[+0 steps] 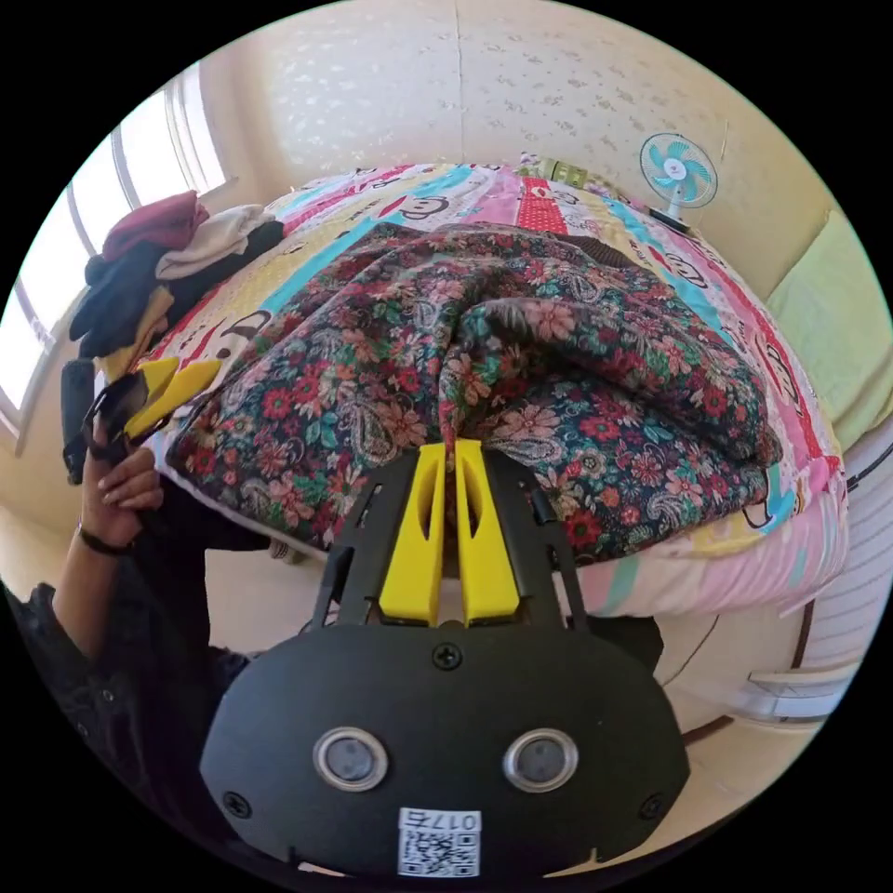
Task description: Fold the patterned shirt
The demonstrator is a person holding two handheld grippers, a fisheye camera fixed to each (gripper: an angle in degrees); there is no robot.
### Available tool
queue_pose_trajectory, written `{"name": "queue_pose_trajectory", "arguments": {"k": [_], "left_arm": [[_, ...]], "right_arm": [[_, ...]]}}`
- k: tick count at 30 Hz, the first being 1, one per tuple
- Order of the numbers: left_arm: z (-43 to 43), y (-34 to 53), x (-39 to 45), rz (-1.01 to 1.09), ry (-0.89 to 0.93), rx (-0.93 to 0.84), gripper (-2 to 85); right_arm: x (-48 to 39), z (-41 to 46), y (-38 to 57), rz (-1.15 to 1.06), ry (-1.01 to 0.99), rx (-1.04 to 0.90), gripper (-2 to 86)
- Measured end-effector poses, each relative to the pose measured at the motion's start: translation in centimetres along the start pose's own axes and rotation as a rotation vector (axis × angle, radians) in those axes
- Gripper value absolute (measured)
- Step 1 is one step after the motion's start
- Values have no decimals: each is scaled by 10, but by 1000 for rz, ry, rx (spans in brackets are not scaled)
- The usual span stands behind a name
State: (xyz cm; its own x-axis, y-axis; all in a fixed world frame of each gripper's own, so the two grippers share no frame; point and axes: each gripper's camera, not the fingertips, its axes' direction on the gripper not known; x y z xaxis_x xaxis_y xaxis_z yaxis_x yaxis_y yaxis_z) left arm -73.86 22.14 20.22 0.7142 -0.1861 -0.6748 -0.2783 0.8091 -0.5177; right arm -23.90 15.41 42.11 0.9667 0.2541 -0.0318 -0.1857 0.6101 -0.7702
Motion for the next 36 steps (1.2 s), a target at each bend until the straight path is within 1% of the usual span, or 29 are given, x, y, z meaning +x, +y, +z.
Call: {"name": "queue_pose_trajectory", "arguments": {"k": [2, 6, 7, 8, 10, 11, 12, 13, 14, 15, 16, 17, 18, 19, 20, 21, 22, 23, 25, 27, 29, 30, 31, 32, 33, 34, 36], "left_arm": [[5, 3, 7, 16, 11, 3, 139], [41, 11, 28, 72, 56, -53, 144], [56, 16, 33, 85, 40, -72, 149], [65, 19, 35, 86, 26, -85, 153], [103, 33, 39, 68, -55, -174, 167], [113, 37, 40, 67, -82, -199, 167], [129, 46, 45, 97, -145, -223, 168], [135, 53, 52, 132, -243, -215, 146], [137, 55, 56, 147, -298, -216, 135], [143, 57, 65, 185, -363, -247, 91], [144, 57, 76, 237, -307, -273, 60], [144, 58, 82, 256, -252, -278, 52], [141, 60, 96, 294, -134, -261, 42], [138, 66, 114, 346, -30, -236, 40], [139, 70, 125, 385, 18, -234, 39], [145, 81, 147, 464, 92, -271, 37], [158, 96, 168, 545, 151, -350, 36], [166, 105, 178, 588, 181, -391, 36], [192, 144, 200, 691, 284, -522, 37], [205, 170, 204, 706, 343, -575, 39], [209, 188, 205, 733, 394, -612, 40], [208, 197, 206, 743, 441, -621, 40], [206, 202, 208, 749, 494, -620, 40], [204, 204, 209, 751, 518, -621, 40], [206, 212, 212, 784, 492, -658, 40], [207, 225, 217, 879, 423, -704, 40], [201, 240, 220, 1011, 359, -737, 41]], "right_arm": [[2, -23, 18, -54, 6, -75, 17], [15, -56, 34, -24, 125, -176, 8], [21, -52, 37, 19, 293, -302, 6], [32, -37, 45, 54, 625, -500, 5], [55, -32, 59, 156, 885, -621, 5], [59, -40, 63, 189, 780, -552, 5], [58, -45, 64, 191, 681, -508, 6], [53, -56, 66, 194, 502, -401, 8], [47, -68, 66, 217, 410, -277, 12], [43, -74, 65, 221, 384, -213, 14], [33, -84, 64, 209, 353, -94, 22], [24, -94, 60, 201, 328, 13, 36], [20, -99, 58, 205, 309, 64, 47], [13, -111, 52, 199, 250, 156, 68], [6, -124, 43, 175, 164, 241, 87], [3, -130, 38, 160, 117, 277, 93], [-2, -139, 24, 118, 16, 327, 106], [-6, -143, 6, 67, -78, 348, 120], [-12, -136, -27, 9, -115, 338, 134], [-20, -109, -66, -55, -54, 250, 143], [-29, -38, -112, -151, -40, 6, 154], [-31, -18, -119, -172, -33, -53, 155], [-37, 22, -127, -213, 42, -176, 158], [-44, 55, -126, -273, 171, -295, 149], [-48, 60, -123, -294, 217, -295, 145], [-50, 54, -118, -289, 269, -233, 130], [-49, 29, -108, -284, 310, -134, 87]]}}
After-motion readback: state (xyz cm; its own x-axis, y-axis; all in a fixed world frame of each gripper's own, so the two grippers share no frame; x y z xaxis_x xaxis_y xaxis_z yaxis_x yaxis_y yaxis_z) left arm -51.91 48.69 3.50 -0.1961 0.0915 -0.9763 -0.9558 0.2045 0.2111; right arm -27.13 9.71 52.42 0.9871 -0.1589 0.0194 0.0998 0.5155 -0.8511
